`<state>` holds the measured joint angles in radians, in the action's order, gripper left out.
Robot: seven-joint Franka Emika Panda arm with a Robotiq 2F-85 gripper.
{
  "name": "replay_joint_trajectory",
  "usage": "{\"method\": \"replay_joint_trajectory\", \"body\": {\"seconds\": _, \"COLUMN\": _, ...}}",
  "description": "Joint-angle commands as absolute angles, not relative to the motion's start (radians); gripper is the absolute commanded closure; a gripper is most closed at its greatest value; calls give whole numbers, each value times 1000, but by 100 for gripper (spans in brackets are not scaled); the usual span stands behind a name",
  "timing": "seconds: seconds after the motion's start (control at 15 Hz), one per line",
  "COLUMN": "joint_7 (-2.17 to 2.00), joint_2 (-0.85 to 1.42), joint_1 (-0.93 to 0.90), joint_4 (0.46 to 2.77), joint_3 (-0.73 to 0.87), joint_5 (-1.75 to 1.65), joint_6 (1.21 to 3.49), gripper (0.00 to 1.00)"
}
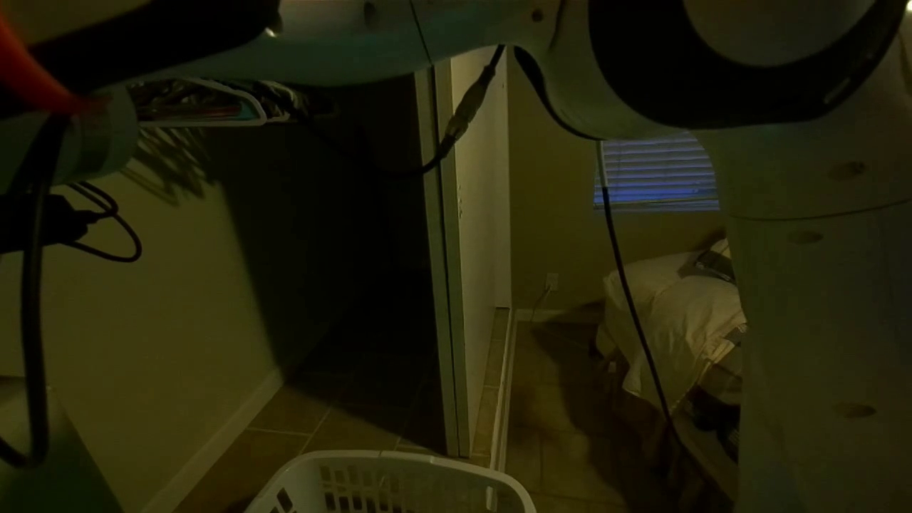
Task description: Move the black object to the top shelf
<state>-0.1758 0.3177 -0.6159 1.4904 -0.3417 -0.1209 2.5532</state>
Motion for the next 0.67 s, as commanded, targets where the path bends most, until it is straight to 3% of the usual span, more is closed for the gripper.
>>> {"method": "replay_joint_trajectory", "body": {"seconds": 0.0, "joint_7": -239, "joint_2": 360, "joint_1": -650, "joint_4": 1431, "joint_3": -307, "joint_5": -165, "joint_6": 2559, "gripper": 0}}
{"method": "replay_joint_trajectory", "body": {"seconds": 0.6, "joint_7": -266, "joint_2": 432, "joint_1": -679, "joint_4": 1350, "joint_3": -272, "joint_5": -151, "joint_6": 2562, "gripper": 0}}
